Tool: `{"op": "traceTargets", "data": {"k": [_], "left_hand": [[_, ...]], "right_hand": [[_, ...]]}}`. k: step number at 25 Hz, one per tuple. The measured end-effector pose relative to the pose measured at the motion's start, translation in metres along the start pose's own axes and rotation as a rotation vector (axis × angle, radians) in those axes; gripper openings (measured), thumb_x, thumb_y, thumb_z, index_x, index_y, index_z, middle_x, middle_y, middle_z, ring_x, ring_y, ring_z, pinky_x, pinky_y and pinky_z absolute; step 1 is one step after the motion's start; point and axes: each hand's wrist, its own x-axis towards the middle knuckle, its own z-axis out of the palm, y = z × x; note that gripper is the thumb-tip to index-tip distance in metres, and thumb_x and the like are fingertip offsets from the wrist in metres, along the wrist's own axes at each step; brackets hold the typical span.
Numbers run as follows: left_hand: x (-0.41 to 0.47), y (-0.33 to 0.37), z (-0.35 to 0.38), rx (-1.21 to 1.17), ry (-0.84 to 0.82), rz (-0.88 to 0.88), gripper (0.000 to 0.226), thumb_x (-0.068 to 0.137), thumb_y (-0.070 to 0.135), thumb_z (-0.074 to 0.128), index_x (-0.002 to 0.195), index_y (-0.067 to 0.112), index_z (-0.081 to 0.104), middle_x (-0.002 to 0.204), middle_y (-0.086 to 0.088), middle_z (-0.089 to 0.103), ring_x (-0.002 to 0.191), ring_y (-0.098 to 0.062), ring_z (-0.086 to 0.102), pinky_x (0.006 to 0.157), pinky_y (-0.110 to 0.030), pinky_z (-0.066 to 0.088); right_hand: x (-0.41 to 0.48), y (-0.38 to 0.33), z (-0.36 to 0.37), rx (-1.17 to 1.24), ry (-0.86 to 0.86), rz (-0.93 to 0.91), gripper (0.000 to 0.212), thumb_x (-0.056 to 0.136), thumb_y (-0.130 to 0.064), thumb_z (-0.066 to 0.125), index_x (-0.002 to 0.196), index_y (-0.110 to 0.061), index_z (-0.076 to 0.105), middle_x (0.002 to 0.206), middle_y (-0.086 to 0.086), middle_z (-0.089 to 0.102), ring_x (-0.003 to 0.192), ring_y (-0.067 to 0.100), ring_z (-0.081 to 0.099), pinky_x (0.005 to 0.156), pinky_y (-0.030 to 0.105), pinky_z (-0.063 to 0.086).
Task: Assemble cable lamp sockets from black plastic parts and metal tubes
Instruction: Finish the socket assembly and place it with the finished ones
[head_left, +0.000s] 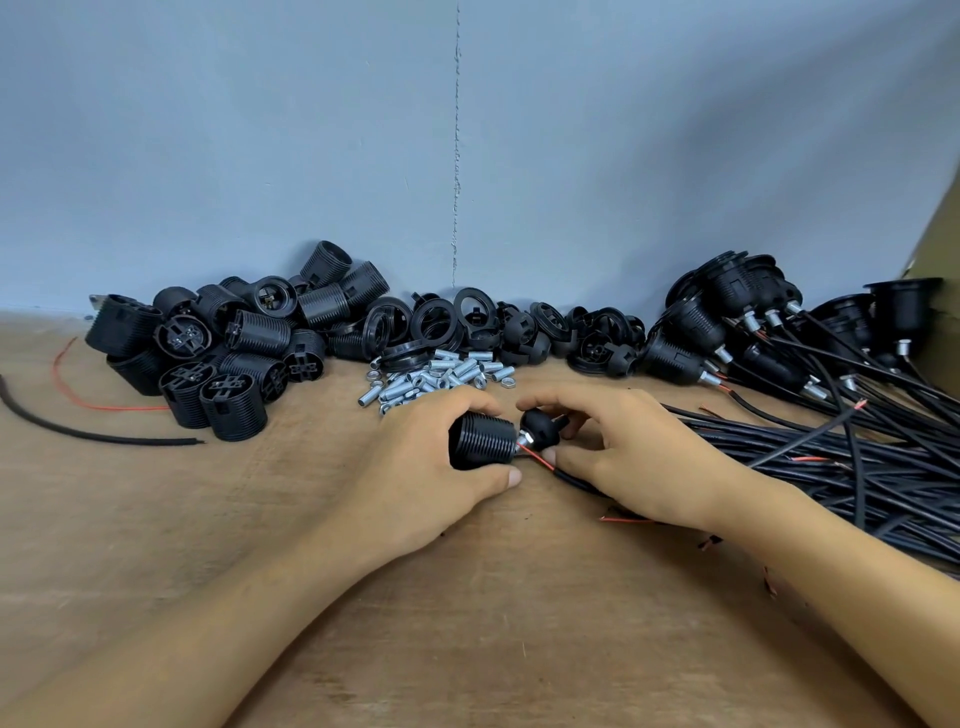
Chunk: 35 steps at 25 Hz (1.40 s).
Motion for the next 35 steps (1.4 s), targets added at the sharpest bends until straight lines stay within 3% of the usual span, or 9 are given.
{"op": "traceTargets", "data": {"k": [7,12,16,21,24,26,29,31,35], "left_hand": [[-0.001,0.002,0.000,0.011,0.030,0.000,0.040,0.072,0.036,0.088,0.097,0.048,0.059,0.104,0.021,0.064,0.100,0.003,0.058,0.084,-0.017,0.045],[0.000,-0.001,-0.001,-0.071,0.102,-0.069,0.034,0.070,0.037,0.089,0.092,0.041,0.063,0.091,0.024,0.066,0.090,0.006,0.060,0.071,-0.003,0.041],[-0.001,0.001,-0.001,-0.074,0.101,-0.070,0.033,0.072,0.034,0.088,0.093,0.038,0.062,0.090,0.023,0.067,0.090,0.006,0.059,0.073,-0.003,0.040],[-0.001,0.003,-0.005,0.155,0.160,-0.036,0.041,0.077,0.010,0.073,0.102,0.039,0.058,0.105,0.021,0.056,0.101,0.000,0.050,0.081,-0.011,0.031],[-0.005,0.007,-0.007,0.359,0.092,0.097,0.044,0.071,0.021,0.060,0.113,0.031,0.065,0.116,0.018,0.058,0.123,-0.009,0.046,0.106,-0.026,0.028],[-0.007,0.012,-0.005,0.450,0.011,0.210,0.040,0.078,0.038,0.057,0.116,0.033,0.069,0.117,0.019,0.064,0.135,-0.009,0.043,0.122,-0.044,0.021],[-0.001,0.008,-0.005,0.549,-0.065,0.334,0.038,0.093,0.060,0.046,0.098,0.035,0.074,0.095,0.017,0.065,0.109,-0.009,0.058,0.115,-0.044,0.032],[0.002,-0.001,-0.007,0.485,-0.048,0.346,0.033,0.098,0.054,0.047,0.094,0.031,0.070,0.088,0.015,0.062,0.091,-0.009,0.058,0.099,-0.036,0.041],[0.005,-0.017,-0.013,0.364,0.048,0.307,0.018,0.104,0.036,0.052,0.104,0.031,0.069,0.094,0.015,0.064,0.090,-0.008,0.060,0.089,-0.029,0.036]], "right_hand": [[-0.001,0.003,0.003,0.053,0.049,0.038,0.042,0.089,-0.021,0.074,0.125,-0.038,0.062,0.103,-0.022,0.067,0.090,-0.002,0.061,0.075,0.002,0.039],[-0.001,-0.004,0.000,0.430,0.302,0.163,0.028,0.099,-0.040,0.056,0.123,-0.028,0.057,0.086,-0.008,0.076,0.079,0.004,0.067,0.071,0.022,0.049],[-0.003,-0.009,-0.003,0.593,0.220,0.196,0.024,0.100,-0.038,0.054,0.119,-0.024,0.058,0.088,-0.010,0.077,0.075,-0.003,0.066,0.062,0.008,0.045],[0.005,-0.008,-0.010,1.025,0.334,0.279,0.025,0.101,-0.032,0.056,0.103,-0.009,0.065,0.093,0.013,0.076,0.068,0.015,0.064,0.065,0.025,0.054],[0.007,-0.006,-0.015,1.200,0.323,0.327,0.021,0.102,-0.029,0.053,0.105,-0.008,0.060,0.089,0.015,0.074,0.064,0.016,0.064,0.061,0.026,0.054],[0.007,-0.004,-0.011,1.180,0.299,0.351,0.028,0.101,-0.035,0.054,0.103,-0.008,0.059,0.086,0.014,0.074,0.063,0.015,0.063,0.059,0.025,0.054],[0.006,-0.001,-0.009,1.051,0.349,0.339,0.030,0.099,-0.040,0.058,0.098,-0.011,0.064,0.083,0.007,0.073,0.064,0.014,0.061,0.059,0.025,0.052],[0.005,0.002,-0.009,0.938,0.436,0.346,0.026,0.099,-0.039,0.059,0.100,-0.015,0.067,0.083,0.003,0.074,0.066,0.012,0.062,0.061,0.025,0.051],[0.005,0.017,-0.012,0.706,0.765,0.387,0.024,0.100,-0.046,0.052,0.109,-0.027,0.063,0.092,-0.008,0.076,0.082,0.004,0.068,0.077,0.026,0.050]]}}
